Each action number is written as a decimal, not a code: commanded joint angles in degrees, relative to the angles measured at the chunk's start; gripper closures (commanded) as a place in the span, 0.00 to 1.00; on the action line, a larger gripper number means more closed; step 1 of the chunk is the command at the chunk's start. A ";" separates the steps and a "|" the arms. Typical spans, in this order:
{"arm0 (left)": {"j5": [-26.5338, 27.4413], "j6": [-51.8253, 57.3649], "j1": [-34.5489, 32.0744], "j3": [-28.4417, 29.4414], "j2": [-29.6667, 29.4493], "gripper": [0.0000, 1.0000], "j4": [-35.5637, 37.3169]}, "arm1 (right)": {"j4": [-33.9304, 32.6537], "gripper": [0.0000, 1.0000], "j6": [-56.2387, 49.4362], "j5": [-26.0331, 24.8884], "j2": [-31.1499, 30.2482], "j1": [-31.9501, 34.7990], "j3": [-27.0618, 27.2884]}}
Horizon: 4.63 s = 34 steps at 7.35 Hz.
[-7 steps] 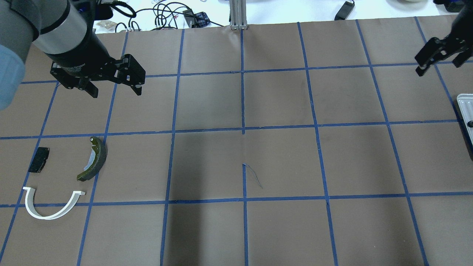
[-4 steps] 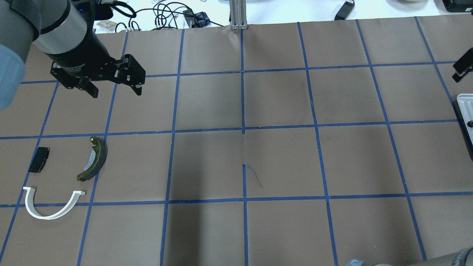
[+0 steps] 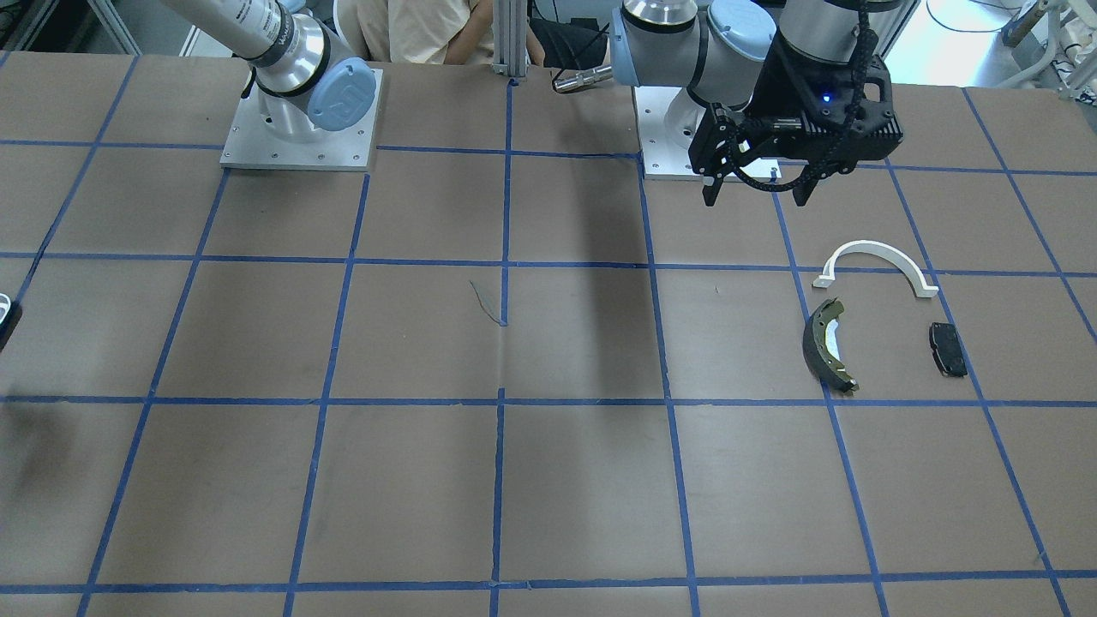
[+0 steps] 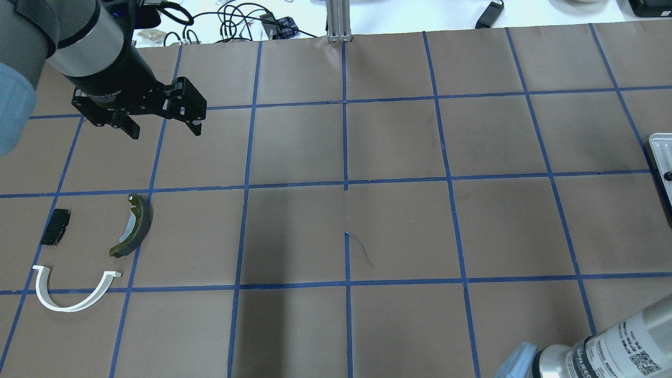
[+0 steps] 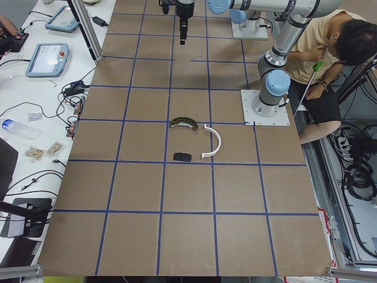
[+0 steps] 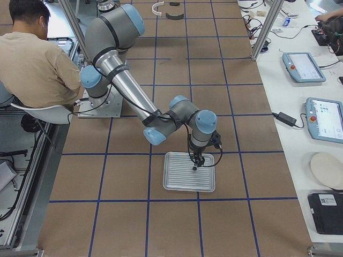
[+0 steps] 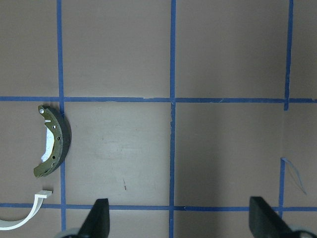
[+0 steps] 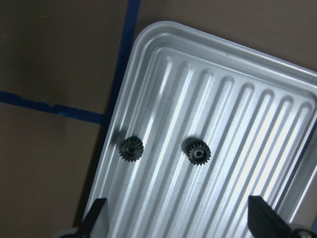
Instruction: Place bearing gear from tray to pile
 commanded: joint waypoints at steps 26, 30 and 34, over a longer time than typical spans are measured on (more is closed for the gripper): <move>0.00 0.00 0.09 0.00 0.09 0.00 0.00 | 12.99 1.00 75.98 4.52 -9.02 67.61 0.52; -1.31 0.96 0.43 -0.44 -3.50 0.00 0.87 | 2.18 0.96 86.68 5.69 1.19 76.80 1.31; -1.50 -0.18 0.70 -18.48 -14.13 0.00 25.56 | 0.93 0.00 75.06 6.74 -2.81 71.82 2.54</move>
